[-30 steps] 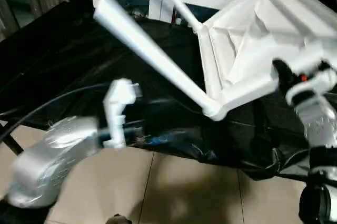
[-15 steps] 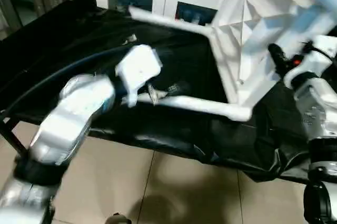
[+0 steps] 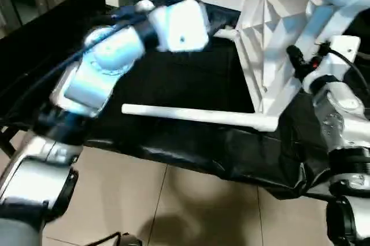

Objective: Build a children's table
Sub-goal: Flip table

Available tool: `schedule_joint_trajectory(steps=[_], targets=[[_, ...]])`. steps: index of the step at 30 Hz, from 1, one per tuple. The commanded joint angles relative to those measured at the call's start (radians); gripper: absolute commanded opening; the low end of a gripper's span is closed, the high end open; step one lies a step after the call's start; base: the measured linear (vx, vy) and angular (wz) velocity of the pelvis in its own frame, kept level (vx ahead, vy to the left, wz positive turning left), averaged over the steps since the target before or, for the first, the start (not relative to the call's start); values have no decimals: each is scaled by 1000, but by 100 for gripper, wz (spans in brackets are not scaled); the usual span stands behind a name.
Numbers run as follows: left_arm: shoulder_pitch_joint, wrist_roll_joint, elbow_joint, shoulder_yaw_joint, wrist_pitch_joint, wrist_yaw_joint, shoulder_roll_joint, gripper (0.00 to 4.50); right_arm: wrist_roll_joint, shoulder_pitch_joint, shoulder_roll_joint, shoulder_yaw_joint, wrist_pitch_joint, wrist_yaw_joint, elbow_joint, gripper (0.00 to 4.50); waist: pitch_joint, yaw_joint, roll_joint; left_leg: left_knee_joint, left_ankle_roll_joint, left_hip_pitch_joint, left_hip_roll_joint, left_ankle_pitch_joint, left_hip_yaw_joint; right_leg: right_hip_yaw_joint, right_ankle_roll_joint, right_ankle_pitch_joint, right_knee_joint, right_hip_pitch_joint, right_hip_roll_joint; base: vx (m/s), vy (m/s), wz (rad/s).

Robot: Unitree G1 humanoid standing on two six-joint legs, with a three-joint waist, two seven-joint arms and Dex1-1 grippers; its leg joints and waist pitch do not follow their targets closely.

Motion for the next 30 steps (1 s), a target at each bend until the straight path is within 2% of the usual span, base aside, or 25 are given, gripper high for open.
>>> schedule_joint_trajectory(steps=[1, 3, 5, 8, 13, 14, 15, 18, 21, 30], targets=[[-46, 59, 52, -19, -13, 51, 1, 450, -18, -19, -4, 8, -12, -10, 5, 186, -71, -5, 11, -65, -64, 33, 38, -103, -23, 36, -138, 25, -58, 33, -61, 0, 0, 0], [-73, 70, 101, -15, -11, 70, 1, 450, -20, -23, 0, 13, -11, -8, -4, 186, -71, -9, 6, -65, -62, 32, 37, -98, -24, 36, -143, 40, -58, 34, -62, 0, 0, 0], [-128, 99, 204, -14, -20, 85, 2, 450, -27, -28, 2, 23, -14, 0, -20, 186, -72, -11, 3, -63, -51, 31, 35, -81, -22, 36, -151, 63, -57, 34, -59, 0, 0, 0], [-179, 145, 290, -12, -37, 127, 9, 450, -27, -33, 5, 28, -9, 6, -37, 186, -73, -15, 4, -61, -39, 30, 35, -65, -23, 36, -164, 92, -54, 37, -60, 0, 0, 0], [-237, 147, 404, 24, -25, 196, 2, 450, -38, -37, 0, 35, -14, 15, -55, 186, -73, -16, 5, -60, -23, 30, 36, -50, -23, 36, -188, 126, -52, 39, -61, 0, 0, 0], [-238, 142, 413, 29, -24, 201, 0, 432, -37, -37, -1, 35, -13, 14, -59, 186, -73, -15, 8, -60, -23, 32, 37, -56, -23, 36, -194, 124, -52, 38, -62, 0, 0, 0], [-239, 139, 419, 34, -21, 206, -1, 421, -36, -37, -2, 35, -12, 15, -63, 186, -73, -15, 6, -60, -23, 32, 37, -60, -22, 36, -198, 121, -52, 39, -62, 0, 0, 0], [-246, 125, 453, 45, -34, 200, -8, 414, -39, -37, -5, 38, -12, 16, -75, 186, -72, -14, 6, -60, -18, 32, 38, -59, -23, 36, -204, 122, -52, 39, -63, 0, 0, 0], [-246, 105, 471, 63, -48, 199, -21, 389, -43, -43, -10, 38, -11, 18, -85, 186, -72, -12, 5, -59, -13, 32, 38, -57, -22, 36, -214, 135, -51, 40, -63, 0, 0, 0], [-232, 25, 478, 110, -40, 151, -60, 329, -48, -78, -43, 32, -13, 34, -91, 186, -72, -8, 6, -59, -7, 33, 38, -50, -21, 36, -219, 130, -51, 40, -65, 0, 0, 0]])
